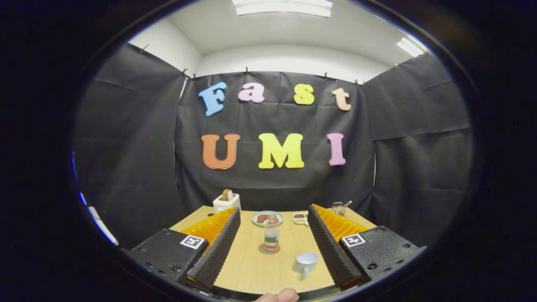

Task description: Take the bottle from table, then pour the juice into the cup, finally place the bottle on the coaster

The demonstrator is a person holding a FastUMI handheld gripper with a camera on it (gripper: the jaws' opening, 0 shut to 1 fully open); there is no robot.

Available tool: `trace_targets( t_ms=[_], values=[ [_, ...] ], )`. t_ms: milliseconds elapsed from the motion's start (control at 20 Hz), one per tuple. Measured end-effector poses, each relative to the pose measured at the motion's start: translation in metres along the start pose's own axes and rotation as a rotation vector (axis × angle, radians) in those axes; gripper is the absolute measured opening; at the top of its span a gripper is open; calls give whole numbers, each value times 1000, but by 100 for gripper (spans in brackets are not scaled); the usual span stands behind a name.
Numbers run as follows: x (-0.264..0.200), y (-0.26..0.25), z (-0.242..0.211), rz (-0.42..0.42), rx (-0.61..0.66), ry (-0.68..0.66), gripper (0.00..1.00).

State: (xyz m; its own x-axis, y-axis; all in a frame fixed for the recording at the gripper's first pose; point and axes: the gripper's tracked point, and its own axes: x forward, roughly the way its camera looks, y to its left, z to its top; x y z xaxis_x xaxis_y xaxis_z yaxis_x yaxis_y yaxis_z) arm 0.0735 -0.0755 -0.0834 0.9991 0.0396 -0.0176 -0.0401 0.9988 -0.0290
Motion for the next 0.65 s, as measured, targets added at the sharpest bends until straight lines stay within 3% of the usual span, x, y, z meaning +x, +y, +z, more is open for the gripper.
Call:
trace_targets(
  t_ms=[650],
  values=[
    [2, 4, -18, 9, 5, 13, 100]
  ],
)
